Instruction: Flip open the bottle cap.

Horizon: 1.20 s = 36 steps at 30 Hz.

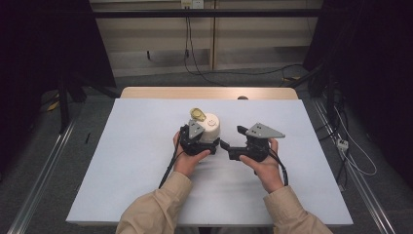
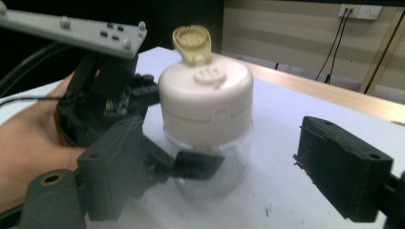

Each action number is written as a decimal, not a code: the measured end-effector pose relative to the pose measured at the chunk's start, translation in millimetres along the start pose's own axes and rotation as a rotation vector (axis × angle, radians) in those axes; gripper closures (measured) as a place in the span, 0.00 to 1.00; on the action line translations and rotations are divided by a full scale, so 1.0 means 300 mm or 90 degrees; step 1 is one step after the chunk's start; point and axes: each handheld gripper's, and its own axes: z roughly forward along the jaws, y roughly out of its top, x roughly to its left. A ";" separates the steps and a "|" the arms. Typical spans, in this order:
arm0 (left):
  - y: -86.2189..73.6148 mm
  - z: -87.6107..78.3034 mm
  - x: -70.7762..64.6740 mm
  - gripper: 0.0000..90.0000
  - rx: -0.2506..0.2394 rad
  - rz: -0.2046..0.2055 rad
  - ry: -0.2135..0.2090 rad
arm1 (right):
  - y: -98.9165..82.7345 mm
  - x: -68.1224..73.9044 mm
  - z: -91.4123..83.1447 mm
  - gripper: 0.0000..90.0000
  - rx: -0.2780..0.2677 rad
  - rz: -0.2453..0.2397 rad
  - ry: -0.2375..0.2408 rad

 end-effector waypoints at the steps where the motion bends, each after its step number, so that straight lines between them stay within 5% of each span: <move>1: -0.002 -0.002 -0.001 0.05 0.000 -0.004 -0.002 | -0.009 0.000 -0.005 0.16 0.001 0.002 0.000; 15: -0.023 -0.060 0.001 0.06 0.023 -0.017 -0.020 | -0.091 -0.004 -0.069 0.15 0.023 0.009 -0.009; 27: -0.081 -0.216 0.033 0.06 0.016 -0.028 -0.075 | -0.130 0.002 -0.109 0.15 0.033 0.008 -0.006; 36: -0.098 -0.315 0.081 0.05 0.013 -0.026 -0.083 | -0.153 0.004 -0.134 0.14 0.038 0.010 -0.008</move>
